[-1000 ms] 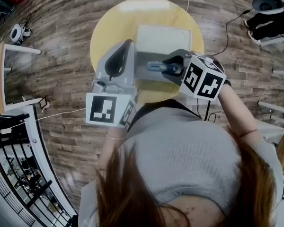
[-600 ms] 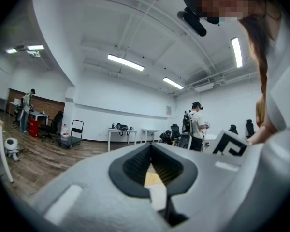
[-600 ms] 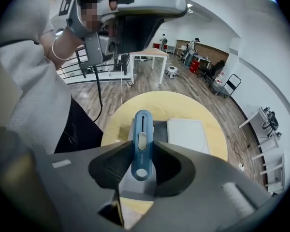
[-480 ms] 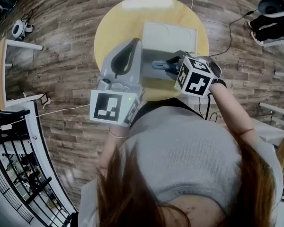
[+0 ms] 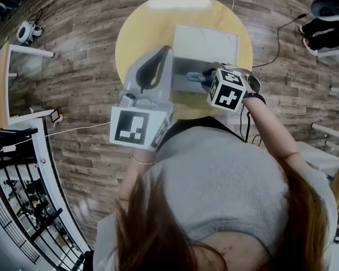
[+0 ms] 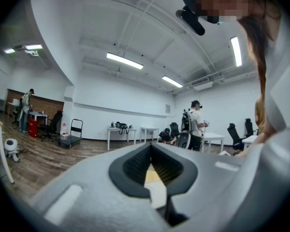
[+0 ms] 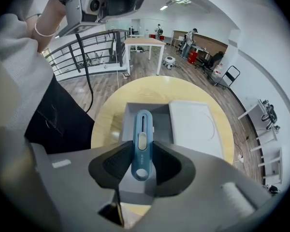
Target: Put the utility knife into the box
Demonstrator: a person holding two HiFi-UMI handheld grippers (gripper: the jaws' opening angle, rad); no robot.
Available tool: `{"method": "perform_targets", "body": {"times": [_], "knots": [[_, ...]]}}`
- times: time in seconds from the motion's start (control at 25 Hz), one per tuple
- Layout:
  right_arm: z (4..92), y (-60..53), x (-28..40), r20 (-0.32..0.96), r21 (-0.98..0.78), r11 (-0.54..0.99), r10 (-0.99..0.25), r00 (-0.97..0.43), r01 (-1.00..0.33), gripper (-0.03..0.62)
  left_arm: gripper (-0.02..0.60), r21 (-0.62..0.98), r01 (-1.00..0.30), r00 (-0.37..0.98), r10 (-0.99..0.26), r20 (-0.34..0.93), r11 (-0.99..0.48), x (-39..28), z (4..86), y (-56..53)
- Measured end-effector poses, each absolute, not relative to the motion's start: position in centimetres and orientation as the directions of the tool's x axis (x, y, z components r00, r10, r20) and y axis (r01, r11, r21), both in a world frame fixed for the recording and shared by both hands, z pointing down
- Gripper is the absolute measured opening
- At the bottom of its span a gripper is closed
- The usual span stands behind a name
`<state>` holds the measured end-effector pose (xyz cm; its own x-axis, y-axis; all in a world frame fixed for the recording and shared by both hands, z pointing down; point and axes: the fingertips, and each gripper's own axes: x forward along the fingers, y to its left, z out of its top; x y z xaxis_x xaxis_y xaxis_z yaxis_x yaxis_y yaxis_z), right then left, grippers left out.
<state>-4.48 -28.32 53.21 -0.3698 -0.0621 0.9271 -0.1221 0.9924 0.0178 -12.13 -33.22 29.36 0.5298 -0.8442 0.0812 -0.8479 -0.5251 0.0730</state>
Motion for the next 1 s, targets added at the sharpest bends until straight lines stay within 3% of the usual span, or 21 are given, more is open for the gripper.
{"method": "perform_targets", "body": {"times": [1.0], "knots": [[60.0,-28.8,-5.2,0.956,0.007,0.987,-0.053,-0.288,-0.159,0.132,-0.005,0.061,-0.850,0.527,-0.845,0.093,-0.523,-12.0,29.5,-33.0]]}}
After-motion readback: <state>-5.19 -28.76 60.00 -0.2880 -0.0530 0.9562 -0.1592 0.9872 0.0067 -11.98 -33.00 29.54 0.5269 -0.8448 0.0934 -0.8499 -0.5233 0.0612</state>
